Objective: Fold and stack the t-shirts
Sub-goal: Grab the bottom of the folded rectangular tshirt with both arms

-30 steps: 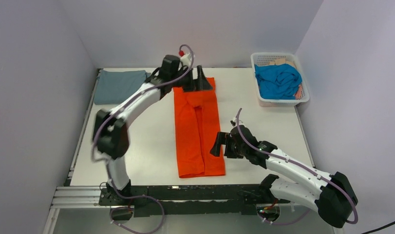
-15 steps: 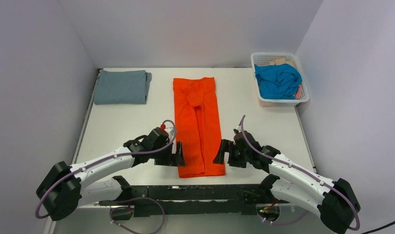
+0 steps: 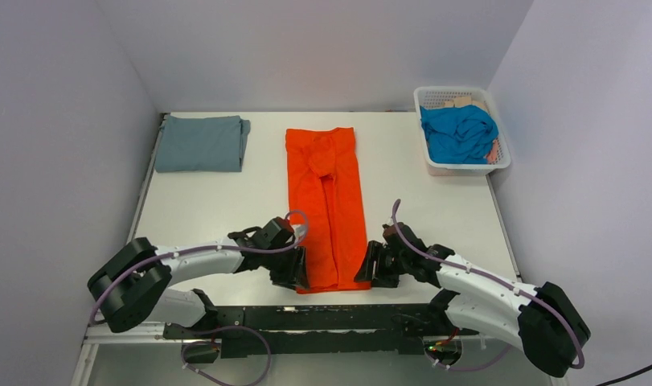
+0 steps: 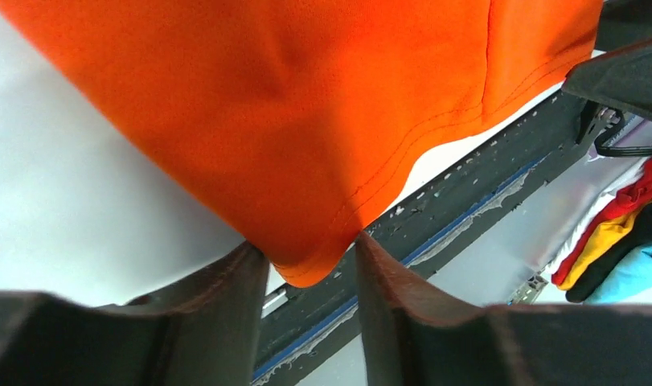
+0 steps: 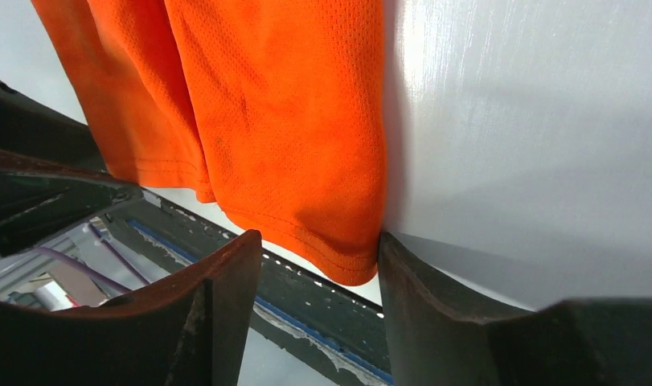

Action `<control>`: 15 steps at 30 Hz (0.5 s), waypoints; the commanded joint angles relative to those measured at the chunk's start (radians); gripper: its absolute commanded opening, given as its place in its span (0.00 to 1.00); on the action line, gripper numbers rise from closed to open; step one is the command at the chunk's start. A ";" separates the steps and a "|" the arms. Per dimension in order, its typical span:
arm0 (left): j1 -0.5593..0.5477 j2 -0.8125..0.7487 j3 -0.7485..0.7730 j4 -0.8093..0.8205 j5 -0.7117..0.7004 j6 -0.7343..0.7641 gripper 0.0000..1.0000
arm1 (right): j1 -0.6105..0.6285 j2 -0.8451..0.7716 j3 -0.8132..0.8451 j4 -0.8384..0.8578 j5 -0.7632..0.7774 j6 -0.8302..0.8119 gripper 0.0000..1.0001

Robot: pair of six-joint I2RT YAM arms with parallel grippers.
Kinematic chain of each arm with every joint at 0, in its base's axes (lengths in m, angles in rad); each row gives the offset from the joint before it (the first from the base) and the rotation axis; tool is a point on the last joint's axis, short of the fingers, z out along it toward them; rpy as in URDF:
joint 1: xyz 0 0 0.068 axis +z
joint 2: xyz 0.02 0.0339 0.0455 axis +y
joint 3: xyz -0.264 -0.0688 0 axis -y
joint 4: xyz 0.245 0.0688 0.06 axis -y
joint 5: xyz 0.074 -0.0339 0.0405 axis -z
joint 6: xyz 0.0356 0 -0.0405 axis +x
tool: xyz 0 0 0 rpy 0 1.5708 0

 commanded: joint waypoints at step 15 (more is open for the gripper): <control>-0.009 0.043 0.092 -0.075 -0.046 0.048 0.00 | -0.001 0.049 0.063 0.008 0.013 -0.011 0.00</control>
